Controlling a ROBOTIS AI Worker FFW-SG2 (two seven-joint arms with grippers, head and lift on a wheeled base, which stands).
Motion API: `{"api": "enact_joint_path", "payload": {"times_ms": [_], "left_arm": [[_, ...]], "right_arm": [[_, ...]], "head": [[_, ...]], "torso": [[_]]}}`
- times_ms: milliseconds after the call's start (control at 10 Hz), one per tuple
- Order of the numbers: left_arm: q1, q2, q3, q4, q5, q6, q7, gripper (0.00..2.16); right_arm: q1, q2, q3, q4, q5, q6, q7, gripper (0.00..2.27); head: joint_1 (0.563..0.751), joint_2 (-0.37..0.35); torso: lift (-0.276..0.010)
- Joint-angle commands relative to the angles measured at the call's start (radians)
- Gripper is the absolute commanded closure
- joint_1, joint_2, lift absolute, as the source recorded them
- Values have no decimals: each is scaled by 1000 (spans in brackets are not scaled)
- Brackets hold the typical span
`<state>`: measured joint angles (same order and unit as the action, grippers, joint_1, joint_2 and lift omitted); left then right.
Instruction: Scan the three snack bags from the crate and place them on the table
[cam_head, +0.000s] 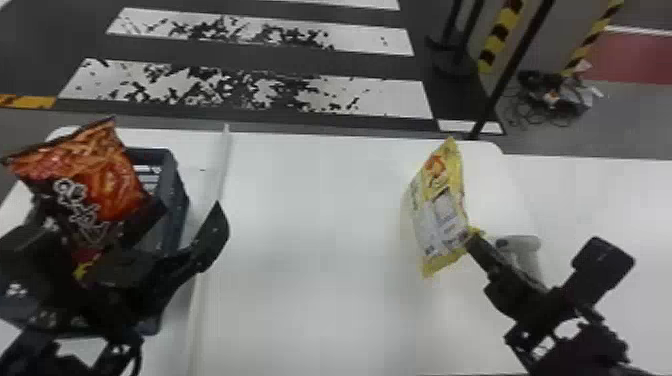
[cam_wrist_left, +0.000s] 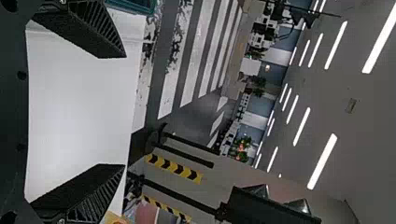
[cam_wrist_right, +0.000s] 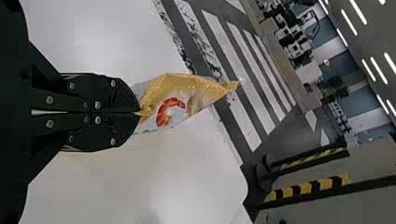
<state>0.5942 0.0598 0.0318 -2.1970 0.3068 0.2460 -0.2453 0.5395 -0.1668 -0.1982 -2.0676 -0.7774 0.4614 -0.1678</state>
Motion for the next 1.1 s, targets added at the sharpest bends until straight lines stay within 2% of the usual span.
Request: {"api": "enact_joint_path", "payload": {"times_ms": [0,200,300,600,700,800,900,1000], "left_arm": [[-2,-2,-13,2,-11,-4,5,29],[-10,-2,-23,14,-11,-7,6,29],[-11,-2,-27,17,-11,-17,6,29],[-10,-2,-33,25,-11,-29,6,29],[-8,0,-35,26,-11,-32,5,29],[-7,0,-35,29,-11,-38,5,29],[-7,0,-33,31,-11,-47,5,29],[-5,0,-33,31,-11,-56,3,29]], "right_arm": [[23,16,-35,34,-33,-2,-62,2243],[45,18,-36,18,-29,35,-108,2243],[59,18,-30,3,-28,56,-116,2243],[36,20,26,17,44,112,-116,2240],[25,27,28,29,58,127,-125,2138],[27,32,40,26,87,127,-167,1285],[34,32,53,11,116,124,-208,90],[39,30,51,-5,124,127,-229,-2]], "head": [[695,-159],[695,-233],[695,-244],[695,-221],[695,-208],[695,-207],[695,-211],[695,-221]], "torso": [[-62],[-62],[-62],[-62],[-62],[-62],[-62],[-62]]}}
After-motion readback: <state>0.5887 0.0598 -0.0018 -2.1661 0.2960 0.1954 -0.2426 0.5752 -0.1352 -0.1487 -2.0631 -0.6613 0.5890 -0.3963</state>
